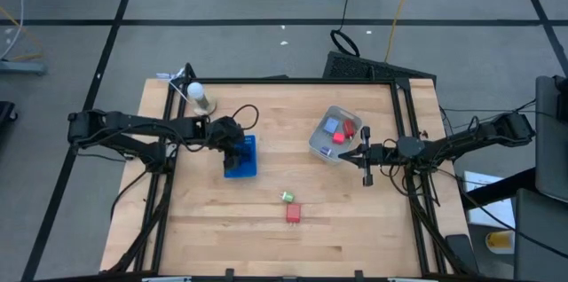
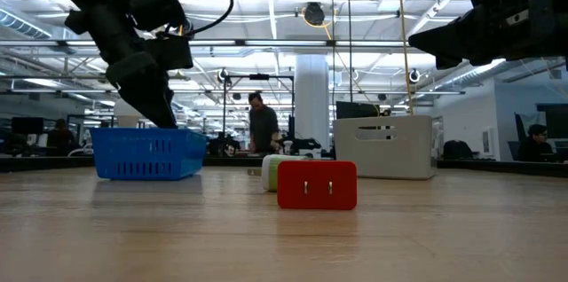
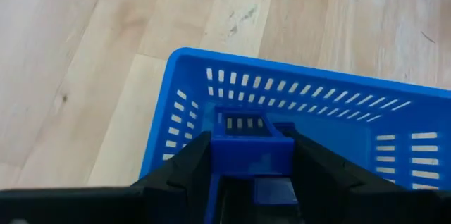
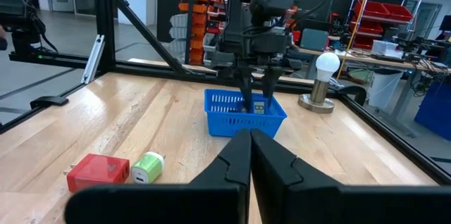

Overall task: Pick & Place Office items
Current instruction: Put the blue digital clock into the blue bin, then put the green charger adapter into the gray bin

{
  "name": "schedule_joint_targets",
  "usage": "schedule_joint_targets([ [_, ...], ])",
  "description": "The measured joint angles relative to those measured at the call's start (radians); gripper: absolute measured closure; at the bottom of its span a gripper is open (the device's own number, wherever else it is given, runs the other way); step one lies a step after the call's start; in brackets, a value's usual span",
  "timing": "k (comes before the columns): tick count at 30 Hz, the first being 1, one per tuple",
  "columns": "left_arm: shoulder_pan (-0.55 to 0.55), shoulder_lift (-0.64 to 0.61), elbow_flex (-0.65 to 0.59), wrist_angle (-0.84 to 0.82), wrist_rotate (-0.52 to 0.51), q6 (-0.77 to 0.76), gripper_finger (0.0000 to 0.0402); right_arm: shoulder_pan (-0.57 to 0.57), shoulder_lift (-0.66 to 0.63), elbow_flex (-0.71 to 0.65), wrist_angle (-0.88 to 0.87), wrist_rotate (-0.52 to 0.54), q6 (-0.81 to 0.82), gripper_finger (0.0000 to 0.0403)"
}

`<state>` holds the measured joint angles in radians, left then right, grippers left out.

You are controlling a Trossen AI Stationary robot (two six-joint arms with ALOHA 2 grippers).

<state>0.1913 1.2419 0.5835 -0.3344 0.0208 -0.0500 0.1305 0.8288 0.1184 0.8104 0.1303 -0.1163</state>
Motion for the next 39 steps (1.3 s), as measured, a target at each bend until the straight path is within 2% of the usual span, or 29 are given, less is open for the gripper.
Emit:
schedule_joint_targets([
  [6, 0.000, 0.004, -0.008, -0.023, 0.001, 0.003, 0.0162, 0.000, 0.000, 0.000, 0.000, 0.000, 0.000, 0.0403],
  [10, -0.001, -0.023, -0.004, -0.029, -0.006, 0.074, 0.0126, 0.000, 0.000, 0.000, 0.000, 0.000, 0.003, 0.0403],
  [14, -0.001, -0.082, -0.004, -0.024, -0.023, 0.098, 0.0114, 0.000, 0.000, 0.000, 0.000, 0.000, 0.003, 0.0403],
  [18, -0.001, -0.204, -0.004, -0.041, -0.049, 0.103, 0.0121, 0.000, 0.000, 0.000, 0.000, 0.000, 0.003, 0.0403],
  [24, -0.036, -0.422, -0.004, -0.075, -0.050, 0.149, 0.0170, 0.000, 0.000, 0.000, 0.000, -0.001, 0.003, 0.0403],
  [31, -0.098, -0.639, -0.016, -0.055, -0.050, 0.202, 0.0288, 0.000, 0.000, 0.000, 0.000, -0.001, 0.003, 0.0403],
  [36, -0.138, -0.771, -0.082, 0.106, -0.047, 0.195, 0.0379, 0.000, 0.000, 0.000, 0.000, -0.001, 0.003, 0.0403],
  [39, -0.152, -0.840, -0.134, 0.171, -0.048, 0.194, 0.0393, 0.000, 0.000, 0.000, 0.000, -0.001, 0.002, 0.0403],
])
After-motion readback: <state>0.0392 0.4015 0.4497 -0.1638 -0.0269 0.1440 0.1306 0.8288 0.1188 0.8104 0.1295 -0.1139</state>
